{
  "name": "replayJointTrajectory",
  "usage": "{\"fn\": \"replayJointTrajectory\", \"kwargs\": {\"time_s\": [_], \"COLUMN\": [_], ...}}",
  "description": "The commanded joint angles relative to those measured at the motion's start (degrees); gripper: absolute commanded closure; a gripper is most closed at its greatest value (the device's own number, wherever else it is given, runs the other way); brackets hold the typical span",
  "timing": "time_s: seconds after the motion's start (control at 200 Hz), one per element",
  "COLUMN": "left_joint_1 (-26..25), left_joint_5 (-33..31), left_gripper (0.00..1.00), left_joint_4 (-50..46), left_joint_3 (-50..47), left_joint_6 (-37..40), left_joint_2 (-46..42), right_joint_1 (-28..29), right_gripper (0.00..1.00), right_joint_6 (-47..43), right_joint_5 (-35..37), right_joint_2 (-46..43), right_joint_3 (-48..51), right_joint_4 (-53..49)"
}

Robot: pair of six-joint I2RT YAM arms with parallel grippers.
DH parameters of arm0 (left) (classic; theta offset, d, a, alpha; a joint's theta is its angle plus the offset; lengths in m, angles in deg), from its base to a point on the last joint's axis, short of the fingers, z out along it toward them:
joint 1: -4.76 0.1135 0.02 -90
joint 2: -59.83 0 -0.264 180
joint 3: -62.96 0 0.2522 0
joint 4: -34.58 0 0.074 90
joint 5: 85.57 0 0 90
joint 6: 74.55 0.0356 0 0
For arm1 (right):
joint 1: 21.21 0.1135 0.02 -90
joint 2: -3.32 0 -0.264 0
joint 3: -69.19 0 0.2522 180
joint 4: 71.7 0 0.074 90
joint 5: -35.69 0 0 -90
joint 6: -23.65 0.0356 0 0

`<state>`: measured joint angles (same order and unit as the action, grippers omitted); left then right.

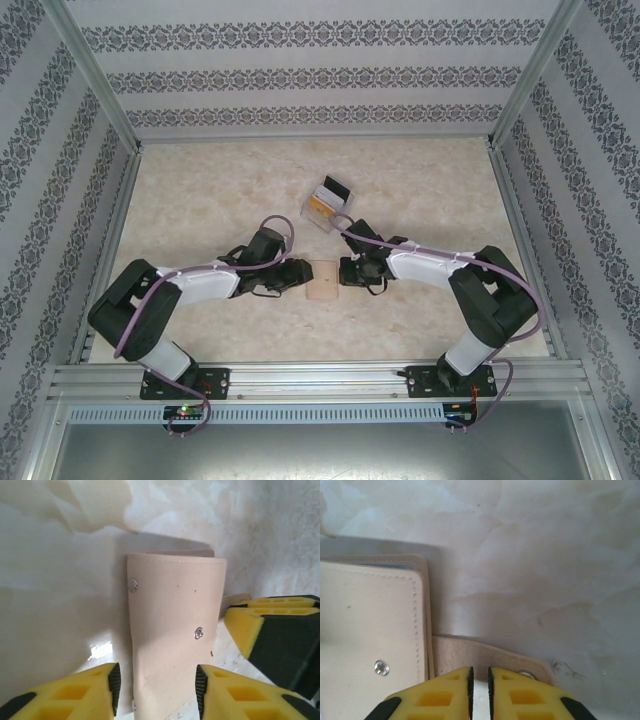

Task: Put the credit cards into the card holder
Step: Open the button on the card holder, then move the storage box to the center of the table.

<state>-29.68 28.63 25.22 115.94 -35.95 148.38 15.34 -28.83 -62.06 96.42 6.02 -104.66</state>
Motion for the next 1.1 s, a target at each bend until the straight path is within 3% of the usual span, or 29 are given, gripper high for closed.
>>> {"fn": "replayJointTrajectory", "kwargs": {"time_s": [0.0, 0.035, 0.11, 0.2, 0.28, 0.52, 0.629, 0.824, 1.094], "left_joint_1": [-0.20, 0.01, 1.04, 3.17, 5.12, 10.35, 12.08, 16.32, 18.51], "left_joint_5": [-6.82, -8.05, -8.96, -8.42, -7.29, -1.67, -0.89, 4.45, 9.96], "left_gripper": [0.46, 0.40, 0.38, 0.35, 0.31, 0.29, 0.20, 0.13, 0.14], "left_joint_4": [-10.43, -12.96, -16.34, -18.13, -18.66, -18.04, -17.53, -11.74, -13.31], "left_joint_3": [4.66, 6.64, 10.21, 14.33, 18.02, 29.64, 34.24, 44.09, 64.48], "left_joint_6": [2.66, 3.40, 5.31, 6.49, 7.03, 7.11, 5.95, 2.41, 1.94], "left_joint_2": [-3.56, -4.03, -3.95, -2.29, 0.19, 10.80, 15.79, 26.47, 42.60], "right_joint_1": [-1.41, -2.15, -4.06, -7.83, -12.09, -21.58, -22.83, -23.51, -24.59], "right_gripper": [0.74, 0.73, 0.72, 0.54, 0.48, 0.36, 0.26, 0.25, 0.28], "right_joint_6": [-0.51, -0.62, -1.48, -2.55, -4.03, -7.27, -8.23, -6.50, -0.33], "right_joint_5": [2.53, 2.84, 3.66, 3.87, 1.84, -13.42, -17.27, -21.70, -30.78], "right_joint_2": [-4.93, -5.96, -7.86, -8.25, -5.86, 12.06, 21.88, 33.95, 39.89], "right_joint_3": [-4.38, -5.39, -7.21, -9.61, -13.29, -33.08, -44.82, -57.43, -60.80], "right_joint_4": [-4.07, -4.50, -4.37, -3.69, -2.86, -3.24, -6.70, -8.18, -3.06]}}
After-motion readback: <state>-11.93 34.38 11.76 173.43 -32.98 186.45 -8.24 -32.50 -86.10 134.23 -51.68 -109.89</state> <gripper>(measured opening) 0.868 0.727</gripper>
